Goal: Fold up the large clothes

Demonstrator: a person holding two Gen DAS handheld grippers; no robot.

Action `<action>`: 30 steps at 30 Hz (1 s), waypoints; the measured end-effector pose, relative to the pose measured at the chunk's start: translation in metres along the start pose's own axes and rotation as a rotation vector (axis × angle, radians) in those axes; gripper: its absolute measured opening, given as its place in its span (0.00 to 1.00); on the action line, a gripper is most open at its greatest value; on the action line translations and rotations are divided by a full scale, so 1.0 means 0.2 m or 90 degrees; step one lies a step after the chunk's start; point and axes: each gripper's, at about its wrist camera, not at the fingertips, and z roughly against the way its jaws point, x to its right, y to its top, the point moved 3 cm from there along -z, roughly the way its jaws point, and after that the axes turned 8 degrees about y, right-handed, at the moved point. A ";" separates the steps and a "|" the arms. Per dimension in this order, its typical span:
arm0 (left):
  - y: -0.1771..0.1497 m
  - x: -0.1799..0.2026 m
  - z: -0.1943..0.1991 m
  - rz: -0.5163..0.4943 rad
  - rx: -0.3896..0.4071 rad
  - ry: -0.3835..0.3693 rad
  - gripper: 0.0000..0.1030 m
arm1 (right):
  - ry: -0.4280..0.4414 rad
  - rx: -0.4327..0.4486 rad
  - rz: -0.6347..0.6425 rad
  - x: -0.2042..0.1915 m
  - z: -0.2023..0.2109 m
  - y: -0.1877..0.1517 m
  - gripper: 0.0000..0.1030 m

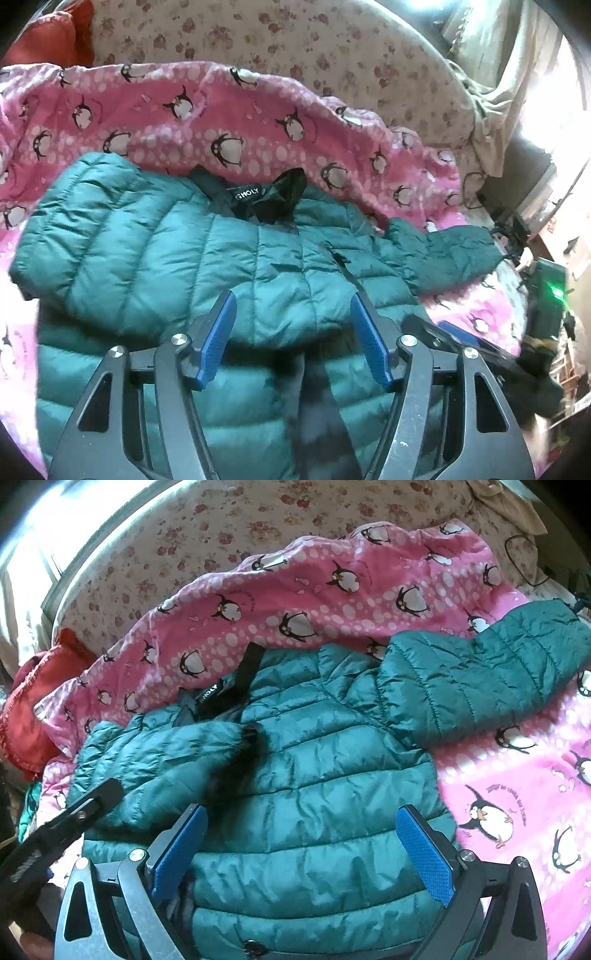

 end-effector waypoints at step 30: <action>-0.19 -0.94 0.04 0.112 -0.014 0.341 0.62 | 0.175 0.013 0.045 -0.41 -0.21 0.22 0.22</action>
